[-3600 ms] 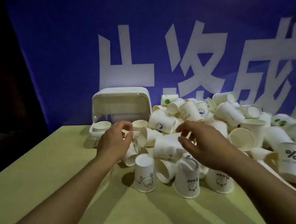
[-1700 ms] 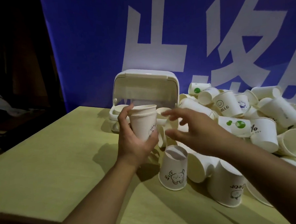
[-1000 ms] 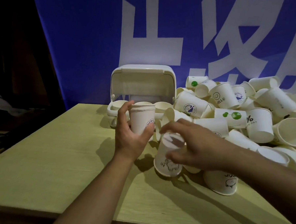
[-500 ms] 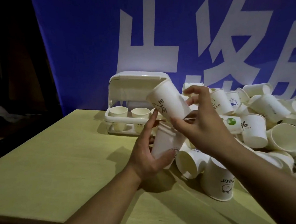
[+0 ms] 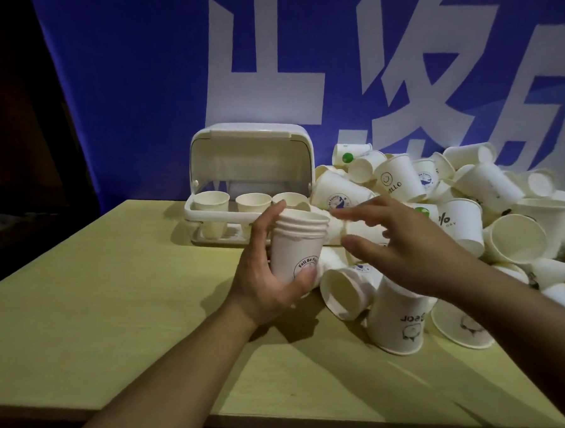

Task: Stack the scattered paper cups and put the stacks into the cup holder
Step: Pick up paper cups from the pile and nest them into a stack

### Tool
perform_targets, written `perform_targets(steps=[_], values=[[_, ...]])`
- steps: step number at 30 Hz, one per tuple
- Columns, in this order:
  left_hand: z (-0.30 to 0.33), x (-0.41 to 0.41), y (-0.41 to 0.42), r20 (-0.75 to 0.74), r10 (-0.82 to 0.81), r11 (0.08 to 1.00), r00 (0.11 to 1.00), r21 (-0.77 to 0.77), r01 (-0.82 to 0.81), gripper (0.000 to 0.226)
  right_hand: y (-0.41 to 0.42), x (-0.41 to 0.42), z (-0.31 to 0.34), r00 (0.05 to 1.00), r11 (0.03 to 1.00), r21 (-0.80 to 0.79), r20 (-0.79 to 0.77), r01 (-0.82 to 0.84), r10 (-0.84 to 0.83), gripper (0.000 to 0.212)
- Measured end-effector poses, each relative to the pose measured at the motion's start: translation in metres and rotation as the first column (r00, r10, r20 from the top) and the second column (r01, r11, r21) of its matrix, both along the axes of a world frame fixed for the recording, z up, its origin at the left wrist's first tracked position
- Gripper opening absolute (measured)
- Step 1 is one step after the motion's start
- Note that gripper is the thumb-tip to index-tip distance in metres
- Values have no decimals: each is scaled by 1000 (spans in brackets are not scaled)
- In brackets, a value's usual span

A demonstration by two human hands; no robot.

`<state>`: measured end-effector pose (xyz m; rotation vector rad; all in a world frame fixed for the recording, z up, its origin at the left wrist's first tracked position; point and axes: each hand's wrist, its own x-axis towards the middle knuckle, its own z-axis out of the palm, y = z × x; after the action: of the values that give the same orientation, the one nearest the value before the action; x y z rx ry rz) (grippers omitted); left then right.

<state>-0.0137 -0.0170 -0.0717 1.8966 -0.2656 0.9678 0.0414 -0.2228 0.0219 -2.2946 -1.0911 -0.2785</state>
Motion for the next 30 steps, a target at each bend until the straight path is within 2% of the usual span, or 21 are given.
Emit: perform_targets(steps=[2, 5, 9, 12, 15, 18, 21, 23, 27, 29, 30], values=[[-1, 0, -2, 3, -5, 1000, 1000, 24, 5, 80, -19, -1, -3, 995, 992, -93, 46, 90, -86, 53], [-3, 0, -4, 9, 15, 999, 1000, 33, -15, 76, -42, -6, -13, 975, 924, -312, 104, 221, -198, 55], [1, -4, -17, 136, 0, 989, 991, 148, -20, 77, -56, -16, -27, 986, 915, -367, 32, 166, -166, 53], [3, -10, -30, 144, -39, 975, 989, 222, 6, 77, -69, -21, -23, 986, 955, -256, -33, 150, -164, 53], [-1, -24, -41, 95, -88, 982, 992, 177, 70, 74, -93, -24, -9, 976, 979, 55, -100, 198, -191, 56], [1, -41, -61, -40, -176, 976, 984, 120, 180, 72, -109, -28, -5, 964, 912, 311, -74, 267, -256, 53], [3, -43, -85, -168, -275, 947, 947, 122, 297, 75, -109, -34, -8, 968, 829, 501, -157, 247, -194, 44], [4, -40, -100, -199, -298, 945, 934, 77, 319, 81, -107, -39, -11, 970, 803, 555, -218, 215, -109, 40], [2, -34, -119, -224, -296, 950, 928, 30, 310, 94, -103, -47, -21, 945, 809, 560, -326, 179, 17, 26], [-1, -32, -123, -240, -297, 951, 924, 11, 308, 95, -104, -47, -24, 936, 814, 555, -350, 173, 40, 36], [-2, -32, -124, -244, -293, 953, 924, 7, 304, 94, -105, -47, -25, 929, 820, 548, -364, 165, 57, 49]])
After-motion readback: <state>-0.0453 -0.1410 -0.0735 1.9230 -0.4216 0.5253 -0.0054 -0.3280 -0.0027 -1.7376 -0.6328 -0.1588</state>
